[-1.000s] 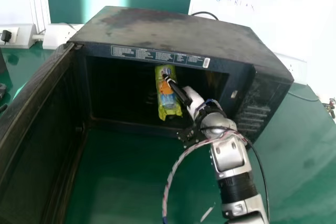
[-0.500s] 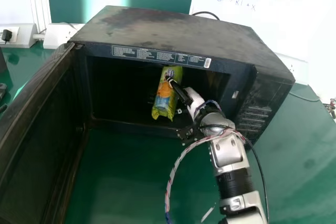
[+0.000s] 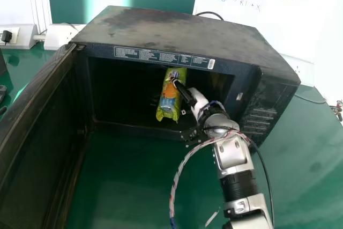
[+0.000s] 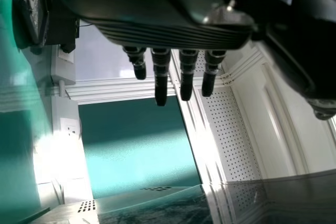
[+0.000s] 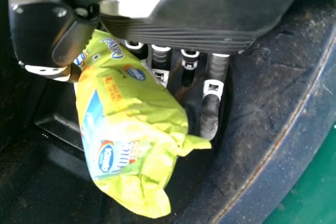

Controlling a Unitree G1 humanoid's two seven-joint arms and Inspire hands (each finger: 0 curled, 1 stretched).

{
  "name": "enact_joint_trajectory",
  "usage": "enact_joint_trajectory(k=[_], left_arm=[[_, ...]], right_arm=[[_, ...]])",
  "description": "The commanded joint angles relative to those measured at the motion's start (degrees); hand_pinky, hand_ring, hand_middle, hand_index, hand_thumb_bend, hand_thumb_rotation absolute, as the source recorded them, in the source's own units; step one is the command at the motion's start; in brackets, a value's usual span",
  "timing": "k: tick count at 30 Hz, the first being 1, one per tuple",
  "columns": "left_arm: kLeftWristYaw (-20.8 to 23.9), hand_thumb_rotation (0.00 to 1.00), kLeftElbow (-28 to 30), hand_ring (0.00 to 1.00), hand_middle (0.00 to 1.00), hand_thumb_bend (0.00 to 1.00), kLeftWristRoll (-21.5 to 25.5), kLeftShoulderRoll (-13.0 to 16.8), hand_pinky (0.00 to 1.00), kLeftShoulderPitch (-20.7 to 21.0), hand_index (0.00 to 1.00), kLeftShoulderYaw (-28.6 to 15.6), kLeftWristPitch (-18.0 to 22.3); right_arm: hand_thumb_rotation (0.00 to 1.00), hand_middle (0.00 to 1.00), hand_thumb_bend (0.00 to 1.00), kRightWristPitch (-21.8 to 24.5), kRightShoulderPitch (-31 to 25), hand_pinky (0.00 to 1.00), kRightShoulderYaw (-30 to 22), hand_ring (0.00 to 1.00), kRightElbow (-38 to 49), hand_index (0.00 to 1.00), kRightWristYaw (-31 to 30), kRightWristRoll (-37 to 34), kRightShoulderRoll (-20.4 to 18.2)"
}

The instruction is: Put biscuit inside oven

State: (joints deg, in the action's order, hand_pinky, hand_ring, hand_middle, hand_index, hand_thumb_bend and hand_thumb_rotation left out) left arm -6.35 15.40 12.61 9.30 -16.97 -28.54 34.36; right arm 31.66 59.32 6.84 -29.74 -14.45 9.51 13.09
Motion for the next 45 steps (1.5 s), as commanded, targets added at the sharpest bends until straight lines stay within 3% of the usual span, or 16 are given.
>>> enact_joint_trajectory(k=[1,2,4,5,7,12,24,28,30,38,39,41,45], left_arm=[[-0.13,0.98,0.79,0.87,0.95,0.83,1.1,-0.33,0.73,-1.15,0.95,0.1,0.05],[-0.11,0.98,0.95,0.87,0.95,0.84,1.18,-0.42,0.73,-1.33,0.95,0.09,0.01],[-0.58,0.97,1.13,0.87,0.95,0.85,1.96,-0.35,0.73,-1.71,0.95,0.23,0.15],[-0.73,0.97,1.21,0.87,0.95,0.85,2.18,-0.36,0.73,-1.89,0.95,0.25,0.26],[-0.35,0.97,1.52,0.87,0.94,0.86,1.81,-0.67,0.71,-2.06,0.94,0.08,0.14],[-1.01,0.96,1.62,0.87,0.95,0.88,2.94,-0.34,0.72,-2.5,0.94,0.08,0.01],[-0.91,0.96,1.74,0.87,0.95,0.88,2.85,-0.49,0.73,-2.48,0.94,0.01,-0.19],[-0.82,0.97,1.98,0.87,0.94,0.88,2.62,-0.69,0.73,-2.54,0.94,0.12,-0.14],[-0.86,0.97,1.91,0.88,0.94,0.88,2.61,-0.67,0.73,-2.53,0.95,0.09,-0.09],[-1.01,0.96,1.7,0.88,0.95,0.88,2.53,-0.64,0.73,-2.48,0.94,0.08,0.17],[-1.03,0.96,1.78,0.88,0.95,0.88,2.73,-0.7,0.73,-2.5,0.94,0.15,0.09],[-1.12,0.95,1.91,0.87,0.95,0.88,3.2,-0.8,0.73,-2.54,0.94,0.31,-0.03],[-1.01,0.96,2.03,0.87,0.95,0.88,3.0,-0.91,0.73,-2.52,0.94,0.38,-0.13]], right_arm=[[0.0,0.5,0.53,-1.82,1.54,0.27,-0.22,0.41,-0.46,0.68,0.37,-0.16,-0.22],[0.0,0.5,0.52,-2.31,1.62,0.27,-0.13,0.41,-0.9,0.57,0.4,-0.06,-0.22],[0.0,0.5,0.52,-3.41,2.17,0.26,-0.34,0.41,-3.02,0.51,0.95,-0.06,-0.49],[0.0,0.5,0.53,-4.0,2.43,0.25,-0.53,0.41,-4.08,0.64,1.13,-0.21,-0.63],[0.0,0.5,0.53,-4.86,3.13,0.25,-0.97,0.41,-6.18,0.72,1.85,-0.49,-1.02],[0.0,0.5,0.53,-5.86,4.78,0.25,-2.11,0.41,-10.29,0.76,3.97,-0.76,-1.93],[0.0,0.51,0.53,-9.27,7.16,0.28,-3.18,0.42,-17.24,0.64,8.31,-0.79,-3.28],[0.0,0.51,0.53,-8.2,7.84,0.33,-3.72,0.43,-17.68,0.73,9.26,-1.21,-3.67],[0.0,0.51,0.53,-8.17,7.85,0.38,-3.47,0.43,-17.48,0.65,9.41,-1.02,-3.66],[0.0,0.49,0.57,-8.34,7.98,0.44,-2.14,0.52,-17.47,0.6,8.92,-0.08,-3.6],[0.01,0.55,0.68,-8.38,8.0,0.44,-1.98,0.53,-17.41,0.6,8.74,-0.01,-3.54],[0.02,0.61,0.78,-8.5,8.12,0.47,-1.91,0.55,-17.62,0.6,8.47,-0.06,-3.52],[0.03,0.66,0.83,-8.37,8.48,0.5,-1.57,0.58,-17.95,0.64,8.1,0.15,-3.52]])
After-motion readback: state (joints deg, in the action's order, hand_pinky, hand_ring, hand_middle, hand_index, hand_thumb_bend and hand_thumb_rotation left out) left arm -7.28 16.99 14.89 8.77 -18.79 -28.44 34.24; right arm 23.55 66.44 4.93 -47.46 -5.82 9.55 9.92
